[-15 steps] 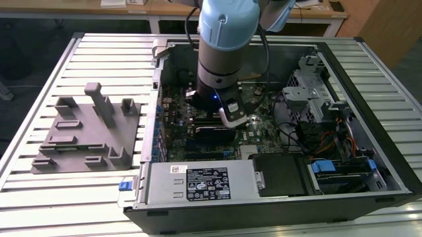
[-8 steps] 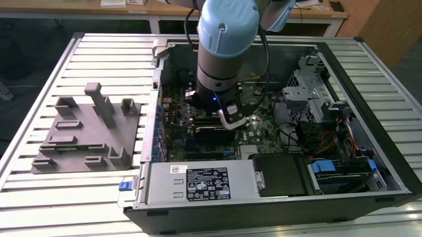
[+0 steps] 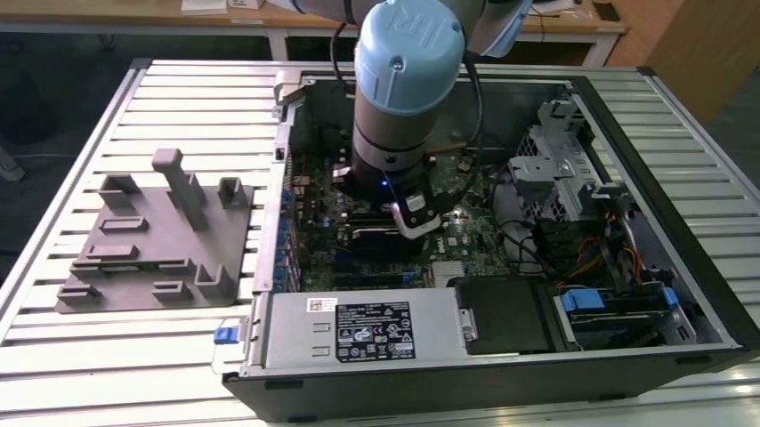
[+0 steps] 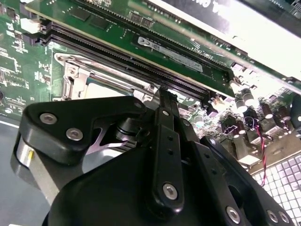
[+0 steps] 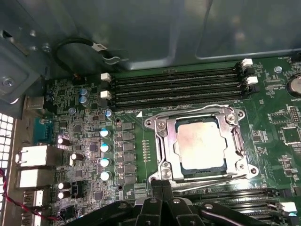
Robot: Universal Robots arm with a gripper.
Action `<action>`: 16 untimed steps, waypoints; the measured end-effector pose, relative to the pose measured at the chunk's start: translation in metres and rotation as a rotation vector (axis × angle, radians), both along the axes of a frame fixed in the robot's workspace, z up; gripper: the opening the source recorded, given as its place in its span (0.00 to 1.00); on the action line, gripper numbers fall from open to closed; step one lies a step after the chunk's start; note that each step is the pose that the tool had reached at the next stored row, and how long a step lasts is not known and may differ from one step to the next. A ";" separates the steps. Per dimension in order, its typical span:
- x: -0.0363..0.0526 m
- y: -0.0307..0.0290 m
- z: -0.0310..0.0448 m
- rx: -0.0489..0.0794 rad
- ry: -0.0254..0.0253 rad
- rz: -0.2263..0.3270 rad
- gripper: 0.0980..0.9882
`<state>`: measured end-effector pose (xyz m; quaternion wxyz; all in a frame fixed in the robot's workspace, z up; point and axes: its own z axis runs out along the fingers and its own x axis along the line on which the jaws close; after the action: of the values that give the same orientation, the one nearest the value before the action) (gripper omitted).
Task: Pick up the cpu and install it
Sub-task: 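Install the second cpu locking lever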
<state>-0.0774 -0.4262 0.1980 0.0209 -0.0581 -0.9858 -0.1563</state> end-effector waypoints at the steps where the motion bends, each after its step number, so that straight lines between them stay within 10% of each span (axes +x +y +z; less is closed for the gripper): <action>1: -0.0005 -0.0001 -0.0006 0.002 0.0000 0.000 0.01; 16: -0.0056 0.0004 -0.0064 0.010 0.0001 0.000 0.01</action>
<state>-0.0830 -0.4258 0.1916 0.0213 -0.0580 -0.9850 -0.1613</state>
